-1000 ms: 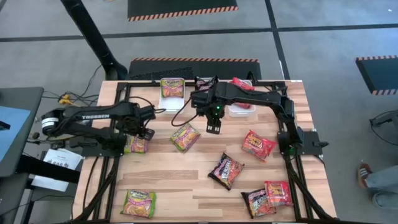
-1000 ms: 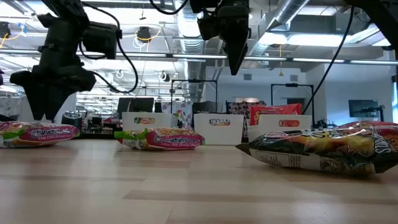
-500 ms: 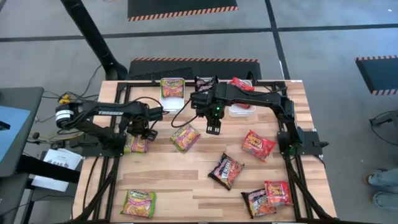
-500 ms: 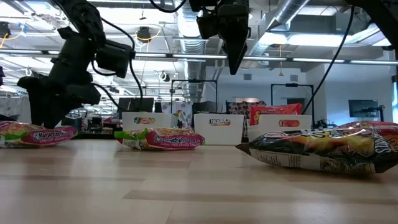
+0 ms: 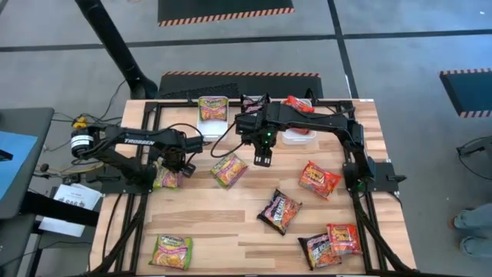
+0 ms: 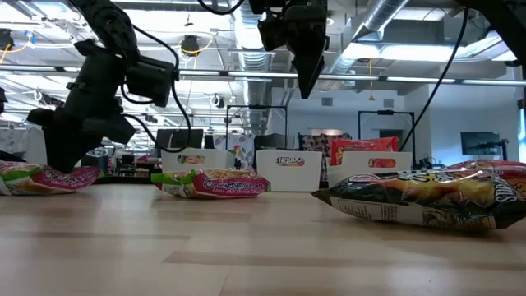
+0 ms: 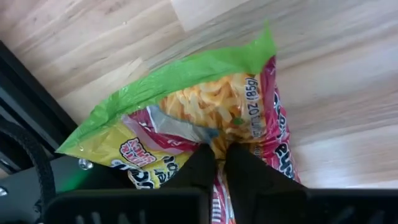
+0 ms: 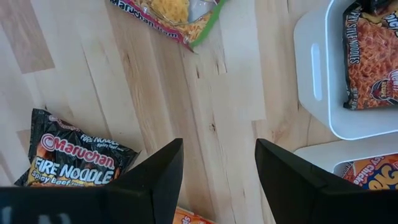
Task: Sort Maruchan noodles
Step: Put the green noodle pack into the left white bin
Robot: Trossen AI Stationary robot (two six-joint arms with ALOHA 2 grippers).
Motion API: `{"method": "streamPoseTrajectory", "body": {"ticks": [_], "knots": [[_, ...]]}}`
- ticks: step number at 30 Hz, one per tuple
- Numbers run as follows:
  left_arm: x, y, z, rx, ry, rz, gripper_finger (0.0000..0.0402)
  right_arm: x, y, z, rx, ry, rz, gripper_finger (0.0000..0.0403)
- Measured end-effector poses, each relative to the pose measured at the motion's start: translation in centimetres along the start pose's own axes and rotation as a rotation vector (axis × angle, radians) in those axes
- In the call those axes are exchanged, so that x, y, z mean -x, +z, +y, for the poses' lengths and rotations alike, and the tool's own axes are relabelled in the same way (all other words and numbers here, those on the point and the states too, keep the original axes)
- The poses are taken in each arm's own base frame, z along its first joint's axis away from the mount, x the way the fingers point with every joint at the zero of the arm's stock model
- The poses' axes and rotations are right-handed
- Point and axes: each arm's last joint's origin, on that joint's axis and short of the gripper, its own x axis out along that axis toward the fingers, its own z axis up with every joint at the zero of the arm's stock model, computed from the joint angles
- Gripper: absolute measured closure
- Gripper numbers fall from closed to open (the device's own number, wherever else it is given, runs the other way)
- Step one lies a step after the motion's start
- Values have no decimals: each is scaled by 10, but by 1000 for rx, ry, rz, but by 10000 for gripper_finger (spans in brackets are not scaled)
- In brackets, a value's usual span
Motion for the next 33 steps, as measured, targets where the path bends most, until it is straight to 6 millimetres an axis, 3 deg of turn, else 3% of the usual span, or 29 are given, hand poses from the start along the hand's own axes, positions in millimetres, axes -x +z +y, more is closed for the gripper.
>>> {"method": "streamPoseTrajectory", "body": {"ticks": [7, 17, 25, 33], "knots": [[10, -10, -11, -85, 25, -49, 399, 0, 0, 0, 2, 0, 0, 180], [64, -27, -31, -161, -73, -281, 401, 0, -1, 0, 13, 0, 9, 180], [94, -35, -32, -236, 40, -444, 401, 4, -3, 0, -18, -1, 2, 180], [131, -26, -32, -407, 155, -631, 401, 22, -13, -2, -157, 1, -18, 180]]}}
